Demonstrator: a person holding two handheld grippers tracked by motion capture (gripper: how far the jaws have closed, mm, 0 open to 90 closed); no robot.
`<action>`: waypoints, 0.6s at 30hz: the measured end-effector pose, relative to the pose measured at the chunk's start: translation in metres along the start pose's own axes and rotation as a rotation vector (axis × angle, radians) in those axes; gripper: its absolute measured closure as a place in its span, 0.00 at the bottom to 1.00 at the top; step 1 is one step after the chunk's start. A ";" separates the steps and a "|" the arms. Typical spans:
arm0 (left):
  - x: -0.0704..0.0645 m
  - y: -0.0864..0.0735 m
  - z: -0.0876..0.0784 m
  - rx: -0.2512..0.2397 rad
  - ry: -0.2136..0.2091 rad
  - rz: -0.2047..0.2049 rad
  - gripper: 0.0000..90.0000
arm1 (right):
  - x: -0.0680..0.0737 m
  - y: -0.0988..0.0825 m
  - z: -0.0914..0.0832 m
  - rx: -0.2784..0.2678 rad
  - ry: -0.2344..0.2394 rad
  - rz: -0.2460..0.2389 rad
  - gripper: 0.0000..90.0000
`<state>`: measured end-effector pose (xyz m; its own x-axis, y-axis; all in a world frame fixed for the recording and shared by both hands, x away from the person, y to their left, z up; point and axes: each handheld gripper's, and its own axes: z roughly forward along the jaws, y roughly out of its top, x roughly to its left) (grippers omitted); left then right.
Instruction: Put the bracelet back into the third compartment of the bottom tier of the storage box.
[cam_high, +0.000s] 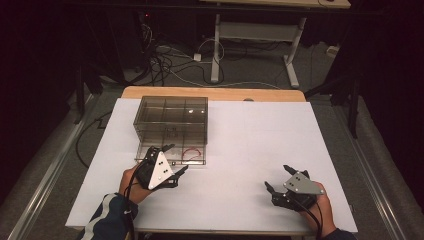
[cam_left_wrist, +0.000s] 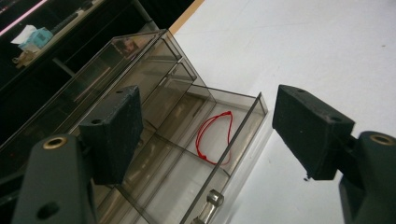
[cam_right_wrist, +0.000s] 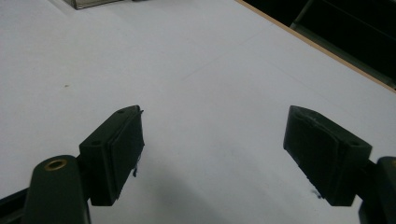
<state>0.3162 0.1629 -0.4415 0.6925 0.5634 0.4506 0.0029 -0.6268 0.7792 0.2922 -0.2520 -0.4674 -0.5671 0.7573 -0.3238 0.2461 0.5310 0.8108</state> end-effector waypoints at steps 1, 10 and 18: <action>0.000 -0.001 0.000 0.002 0.002 -0.003 0.27 | 0.000 0.000 0.000 0.000 0.000 0.000 0.23; -0.002 -0.013 -0.007 0.015 0.014 -0.011 0.27 | 0.000 0.000 0.000 0.000 0.001 -0.003 0.23; -0.002 -0.025 -0.013 0.041 0.026 -0.031 0.28 | 0.000 0.000 0.000 0.002 0.001 0.002 0.23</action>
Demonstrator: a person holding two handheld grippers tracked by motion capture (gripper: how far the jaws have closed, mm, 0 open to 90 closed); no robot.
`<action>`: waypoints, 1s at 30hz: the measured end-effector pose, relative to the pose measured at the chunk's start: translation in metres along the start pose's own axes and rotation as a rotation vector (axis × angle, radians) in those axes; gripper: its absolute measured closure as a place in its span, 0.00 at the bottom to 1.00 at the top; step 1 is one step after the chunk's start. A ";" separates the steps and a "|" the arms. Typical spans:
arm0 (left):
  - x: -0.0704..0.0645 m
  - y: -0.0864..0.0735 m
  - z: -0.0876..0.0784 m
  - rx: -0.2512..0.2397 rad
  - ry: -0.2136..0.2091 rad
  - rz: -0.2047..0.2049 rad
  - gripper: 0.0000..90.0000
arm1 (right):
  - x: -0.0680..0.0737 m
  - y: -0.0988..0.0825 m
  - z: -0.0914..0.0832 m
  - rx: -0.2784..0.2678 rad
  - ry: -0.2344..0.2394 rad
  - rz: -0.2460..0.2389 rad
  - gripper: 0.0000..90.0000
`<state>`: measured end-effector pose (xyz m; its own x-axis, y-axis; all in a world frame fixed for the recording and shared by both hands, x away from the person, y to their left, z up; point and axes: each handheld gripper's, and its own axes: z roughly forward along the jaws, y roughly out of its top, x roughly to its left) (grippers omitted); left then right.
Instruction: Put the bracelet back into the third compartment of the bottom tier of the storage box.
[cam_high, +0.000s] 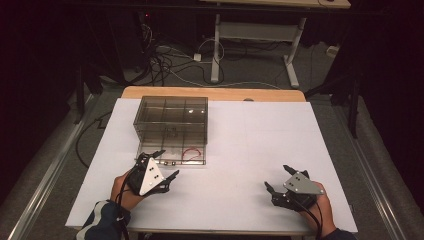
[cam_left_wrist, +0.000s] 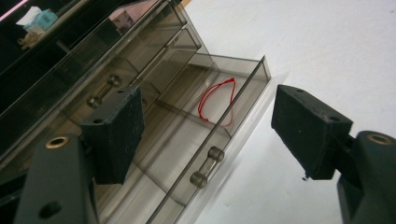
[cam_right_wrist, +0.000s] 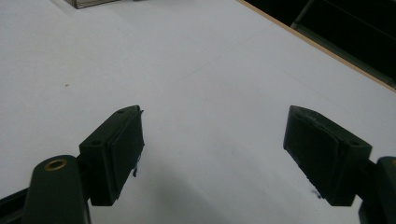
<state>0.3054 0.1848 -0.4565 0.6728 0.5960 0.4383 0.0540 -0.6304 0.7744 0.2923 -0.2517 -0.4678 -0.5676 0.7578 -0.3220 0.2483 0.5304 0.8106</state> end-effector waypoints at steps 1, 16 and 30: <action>0.000 -0.002 -0.001 0.001 0.001 -0.004 0.28 | 0.000 0.000 0.000 0.001 0.000 -0.001 0.23; 0.002 -0.022 -0.008 0.032 -0.011 -0.080 0.41 | 0.001 0.000 0.001 0.003 0.002 -0.006 0.23; 0.007 -0.033 -0.005 0.130 -0.017 -0.149 0.82 | 0.001 0.000 0.000 0.002 0.002 -0.010 0.23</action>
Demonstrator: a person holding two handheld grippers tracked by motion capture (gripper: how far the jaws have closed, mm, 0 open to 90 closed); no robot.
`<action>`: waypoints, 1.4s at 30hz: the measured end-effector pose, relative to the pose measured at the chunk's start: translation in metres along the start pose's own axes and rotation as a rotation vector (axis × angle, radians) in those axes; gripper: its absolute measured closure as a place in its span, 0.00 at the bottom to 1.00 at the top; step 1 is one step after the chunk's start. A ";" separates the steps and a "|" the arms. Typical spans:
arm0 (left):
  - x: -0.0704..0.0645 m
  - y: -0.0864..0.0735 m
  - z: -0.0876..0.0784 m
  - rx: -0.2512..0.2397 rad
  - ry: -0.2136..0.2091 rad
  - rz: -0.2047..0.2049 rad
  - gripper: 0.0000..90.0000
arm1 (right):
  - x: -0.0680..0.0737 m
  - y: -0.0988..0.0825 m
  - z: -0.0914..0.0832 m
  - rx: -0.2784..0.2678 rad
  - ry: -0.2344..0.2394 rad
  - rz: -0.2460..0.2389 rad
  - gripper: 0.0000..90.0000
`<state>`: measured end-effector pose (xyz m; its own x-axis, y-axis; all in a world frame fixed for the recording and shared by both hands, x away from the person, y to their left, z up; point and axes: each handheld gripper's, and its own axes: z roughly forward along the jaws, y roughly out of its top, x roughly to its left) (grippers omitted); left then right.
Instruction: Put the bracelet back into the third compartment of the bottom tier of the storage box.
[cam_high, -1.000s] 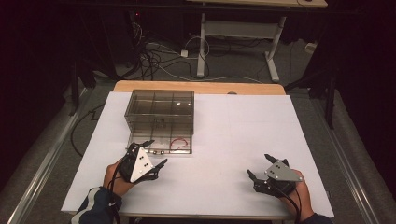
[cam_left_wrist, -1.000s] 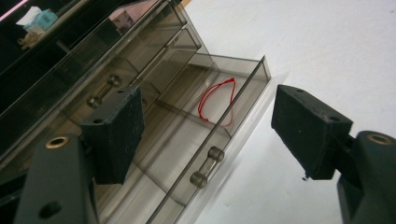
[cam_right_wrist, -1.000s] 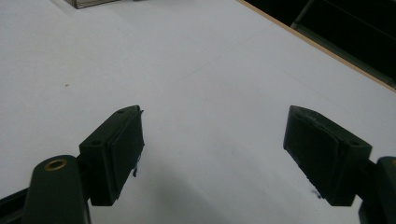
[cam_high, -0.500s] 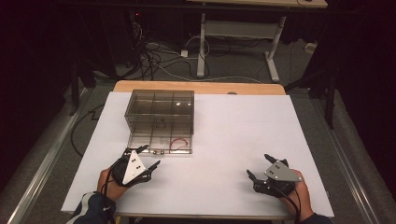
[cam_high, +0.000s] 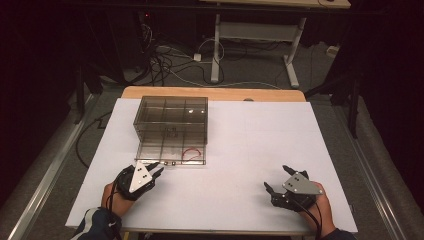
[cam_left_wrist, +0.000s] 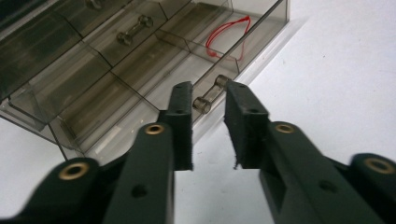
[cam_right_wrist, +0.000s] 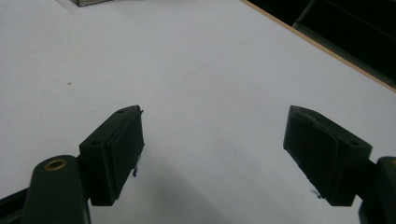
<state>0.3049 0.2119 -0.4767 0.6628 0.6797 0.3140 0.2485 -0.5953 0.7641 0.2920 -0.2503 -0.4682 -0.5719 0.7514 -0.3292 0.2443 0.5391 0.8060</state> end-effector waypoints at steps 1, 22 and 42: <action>0.001 0.000 0.001 0.008 -0.003 -0.005 0.85 | 0.000 0.000 0.000 -0.001 0.001 0.003 0.23; 0.009 -0.003 0.024 0.146 -0.001 0.006 0.97 | 0.000 0.000 0.003 0.006 0.004 0.000 0.23; 0.013 0.001 0.040 0.196 -0.020 0.039 0.98 | -0.004 -0.001 0.003 0.009 -0.013 0.010 0.23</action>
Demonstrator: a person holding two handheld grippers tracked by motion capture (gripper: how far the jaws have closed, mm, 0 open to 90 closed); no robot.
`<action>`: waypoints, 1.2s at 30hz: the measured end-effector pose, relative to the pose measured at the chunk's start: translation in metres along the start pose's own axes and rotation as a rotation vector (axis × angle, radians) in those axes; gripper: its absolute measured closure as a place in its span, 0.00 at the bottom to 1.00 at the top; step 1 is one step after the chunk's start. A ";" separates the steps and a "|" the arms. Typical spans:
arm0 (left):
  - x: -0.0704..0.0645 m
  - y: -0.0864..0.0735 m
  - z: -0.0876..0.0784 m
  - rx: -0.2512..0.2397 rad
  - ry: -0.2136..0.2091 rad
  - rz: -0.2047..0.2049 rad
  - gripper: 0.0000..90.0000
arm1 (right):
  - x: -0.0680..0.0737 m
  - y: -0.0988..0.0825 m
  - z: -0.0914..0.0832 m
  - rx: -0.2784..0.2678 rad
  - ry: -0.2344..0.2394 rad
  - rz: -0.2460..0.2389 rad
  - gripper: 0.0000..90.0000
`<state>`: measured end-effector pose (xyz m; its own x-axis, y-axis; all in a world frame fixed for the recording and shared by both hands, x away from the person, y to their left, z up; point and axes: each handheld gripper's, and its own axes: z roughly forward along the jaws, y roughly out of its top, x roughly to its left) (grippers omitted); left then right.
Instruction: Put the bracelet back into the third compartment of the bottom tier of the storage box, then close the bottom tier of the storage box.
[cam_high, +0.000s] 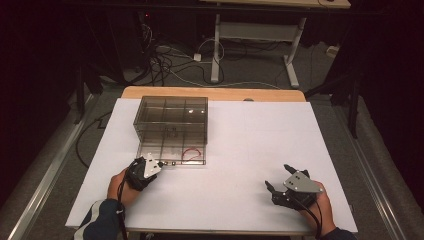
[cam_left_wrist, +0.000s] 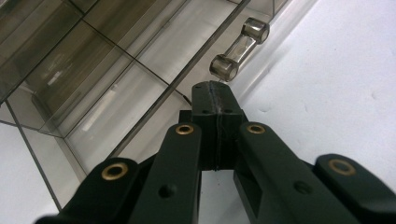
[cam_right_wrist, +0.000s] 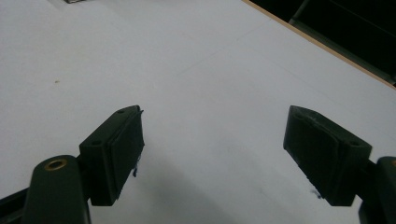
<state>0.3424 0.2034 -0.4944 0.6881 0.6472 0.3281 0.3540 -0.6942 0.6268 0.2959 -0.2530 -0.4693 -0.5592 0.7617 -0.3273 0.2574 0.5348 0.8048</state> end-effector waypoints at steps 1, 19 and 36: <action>0.000 0.000 0.000 0.001 0.000 0.001 0.98 | 0.000 0.000 0.000 -0.001 -0.001 -0.001 0.23; 0.001 0.001 0.002 0.001 -0.001 0.015 0.98 | 0.001 0.000 0.001 0.003 -0.001 0.001 0.23; 0.003 0.005 0.006 0.005 0.010 0.024 0.97 | 0.003 -0.001 0.001 0.007 0.013 -0.007 0.23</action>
<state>0.3498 0.1999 -0.4945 0.6901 0.6335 0.3500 0.3407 -0.7110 0.6152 0.2945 -0.2505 -0.4715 -0.5713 0.7533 -0.3259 0.2592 0.5423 0.7992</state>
